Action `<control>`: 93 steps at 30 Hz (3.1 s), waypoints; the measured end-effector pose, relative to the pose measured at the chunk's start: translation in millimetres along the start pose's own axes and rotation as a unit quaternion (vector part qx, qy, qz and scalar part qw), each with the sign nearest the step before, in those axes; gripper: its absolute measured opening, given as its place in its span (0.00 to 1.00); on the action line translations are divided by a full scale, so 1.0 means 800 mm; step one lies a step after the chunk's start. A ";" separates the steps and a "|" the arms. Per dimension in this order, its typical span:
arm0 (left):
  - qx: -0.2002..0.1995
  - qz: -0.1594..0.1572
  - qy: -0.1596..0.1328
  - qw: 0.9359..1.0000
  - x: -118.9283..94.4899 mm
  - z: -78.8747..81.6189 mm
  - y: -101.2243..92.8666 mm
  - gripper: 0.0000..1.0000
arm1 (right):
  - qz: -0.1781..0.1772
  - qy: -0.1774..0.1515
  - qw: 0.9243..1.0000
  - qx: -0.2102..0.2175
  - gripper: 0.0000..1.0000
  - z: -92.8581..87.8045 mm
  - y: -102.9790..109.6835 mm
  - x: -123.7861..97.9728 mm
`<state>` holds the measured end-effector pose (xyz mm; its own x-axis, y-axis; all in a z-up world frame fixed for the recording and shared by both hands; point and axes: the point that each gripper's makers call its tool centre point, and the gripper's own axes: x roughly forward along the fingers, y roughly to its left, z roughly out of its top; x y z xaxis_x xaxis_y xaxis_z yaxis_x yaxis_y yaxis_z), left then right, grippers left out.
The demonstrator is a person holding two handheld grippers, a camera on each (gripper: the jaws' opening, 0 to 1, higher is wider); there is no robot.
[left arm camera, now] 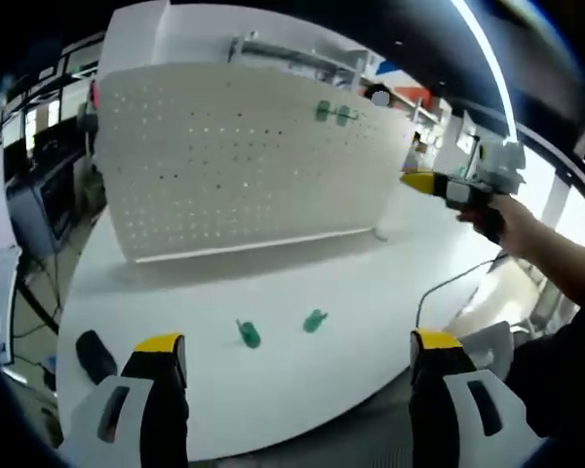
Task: Insert the hook assembly into the mounting plate slot until the hook locks in place.
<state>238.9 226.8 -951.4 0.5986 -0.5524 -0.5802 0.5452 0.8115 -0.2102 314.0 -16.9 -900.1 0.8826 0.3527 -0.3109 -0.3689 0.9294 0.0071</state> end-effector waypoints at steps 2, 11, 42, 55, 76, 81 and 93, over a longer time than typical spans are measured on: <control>-0.003 -0.003 0.008 1.000 -0.001 -0.007 0.000 0.97 | 0.011 0.013 1.000 0.005 0.31 -0.016 0.007 -0.005; -0.012 -0.004 0.032 0.999 -0.002 -0.029 -0.001 0.97 | 0.035 0.057 0.997 0.024 0.34 -0.064 0.028 -0.024; 0.003 -0.029 0.116 0.993 -0.001 -0.085 -0.014 0.99 | 0.089 0.181 0.977 0.063 0.39 -0.190 0.067 -0.077; -0.002 -0.028 0.133 0.991 0.007 -0.097 -0.013 1.00 | 0.137 0.206 0.968 0.036 0.38 -0.206 0.096 -0.061; -0.019 -0.012 0.128 0.991 0.004 -0.098 0.002 1.00 | 0.242 0.255 0.931 -0.099 0.36 -0.234 0.147 0.036; -0.023 -0.007 0.127 0.992 0.000 -0.098 0.007 1.00 | 0.246 0.247 0.927 -0.140 0.32 -0.227 0.141 0.067; -0.028 -0.001 0.128 0.991 0.001 -0.095 0.016 1.00 | 0.265 0.267 0.910 -0.175 0.26 -0.234 0.143 0.104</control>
<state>201.5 251.4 -1014.2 0.4247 -0.4938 -0.7588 0.5088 0.8234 -0.2511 290.6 98.4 -1103.4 0.3208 0.5523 -0.7695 -0.8543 0.5194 0.0166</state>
